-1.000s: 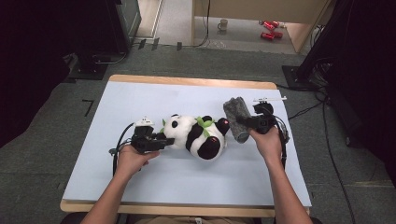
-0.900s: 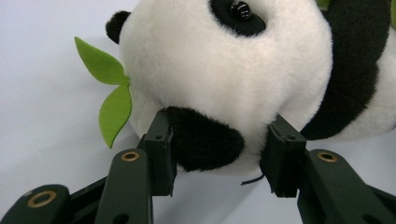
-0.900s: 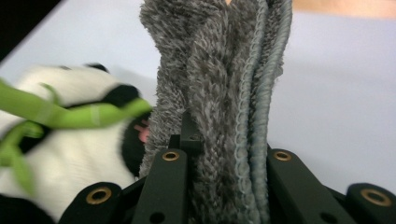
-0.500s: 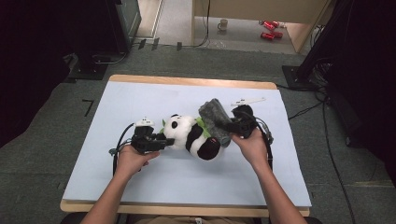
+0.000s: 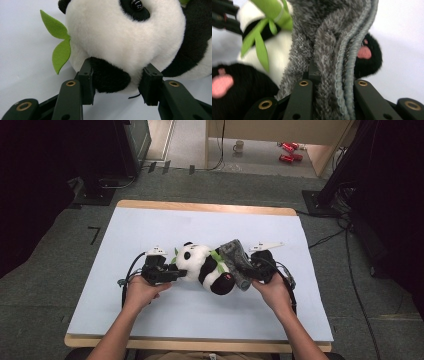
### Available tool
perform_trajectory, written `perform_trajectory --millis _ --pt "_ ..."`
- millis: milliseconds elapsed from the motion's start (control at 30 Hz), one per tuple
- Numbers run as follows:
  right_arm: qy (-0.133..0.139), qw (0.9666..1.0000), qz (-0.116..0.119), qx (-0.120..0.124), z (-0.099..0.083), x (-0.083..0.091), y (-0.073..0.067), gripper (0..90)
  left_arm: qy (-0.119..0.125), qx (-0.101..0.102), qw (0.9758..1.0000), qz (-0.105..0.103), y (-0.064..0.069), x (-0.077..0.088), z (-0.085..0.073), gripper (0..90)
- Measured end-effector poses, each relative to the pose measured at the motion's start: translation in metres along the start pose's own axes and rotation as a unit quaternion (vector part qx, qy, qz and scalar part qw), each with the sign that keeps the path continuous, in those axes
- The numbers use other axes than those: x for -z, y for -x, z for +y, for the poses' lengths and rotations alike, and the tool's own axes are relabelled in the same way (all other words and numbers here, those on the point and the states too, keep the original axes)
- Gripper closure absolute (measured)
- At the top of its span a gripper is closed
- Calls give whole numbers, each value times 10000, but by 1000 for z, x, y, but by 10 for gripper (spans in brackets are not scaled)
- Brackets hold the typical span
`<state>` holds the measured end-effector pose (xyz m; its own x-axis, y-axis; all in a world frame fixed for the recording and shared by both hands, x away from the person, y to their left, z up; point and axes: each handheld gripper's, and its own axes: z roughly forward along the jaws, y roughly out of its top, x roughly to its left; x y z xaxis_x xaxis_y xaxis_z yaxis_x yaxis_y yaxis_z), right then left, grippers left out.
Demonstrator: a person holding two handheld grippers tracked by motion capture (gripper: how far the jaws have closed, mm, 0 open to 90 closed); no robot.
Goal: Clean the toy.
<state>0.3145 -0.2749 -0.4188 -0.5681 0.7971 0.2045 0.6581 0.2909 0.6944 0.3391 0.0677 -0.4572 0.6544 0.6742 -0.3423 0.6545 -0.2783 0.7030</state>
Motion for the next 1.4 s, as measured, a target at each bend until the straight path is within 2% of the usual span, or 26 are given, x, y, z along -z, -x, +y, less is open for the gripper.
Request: perform_trajectory --millis 100,267,367,500,633,733,800,867,967,1033,1100,1267,1400 --pt "30 9999 115 46 -9 1 6 783 12 16 10000 -2 0 0 0 541" --pt "134 9993 310 -154 -12 -3 17 782 26 116 9999 -57 -3 -2 5 541" --pt "155 9992 309 -215 -16 -2 16 782 -41 121 9999 -51 -3 -3 8 541" --pt "40 9995 233 -195 -22 1 15 782 -113 134 9998 -46 -5 -4 11 541" --pt "-157 9991 240 -324 -31 3 17 781 -114 177 9997 -94 -7 -7 16 541" --pt "-406 9986 132 -309 -35 4 20 781 -126 205 9996 -126 -8 -7 19 541" --pt "-428 9982 174 -386 -35 8 21 781 -142 230 9995 -133 -9 -8 20 540" --pt "-318 9982 233 -444 -32 15 22 781 -147 246 9995 -133 -9 -8 21 540" --pt "-115 9992 181 -342 -23 28 21 782 -129 273 9995 -123 -8 -8 20 540" --pt "205 9989 228 -363 -16 37 20 783 -104 248 9996 -93 -7 -8 18 539" --pt "372 9985 234 -322 -10 42 18 783 -77 216 9997 -54 -6 -8 16 537" --pt "517 9976 415 -192 6 35 10 782 -11 70 9999 124 4 -7 11 534" --pt "561 9967 589 -79 17 24 0 782 32 86 9998 167 6 -7 7 534"
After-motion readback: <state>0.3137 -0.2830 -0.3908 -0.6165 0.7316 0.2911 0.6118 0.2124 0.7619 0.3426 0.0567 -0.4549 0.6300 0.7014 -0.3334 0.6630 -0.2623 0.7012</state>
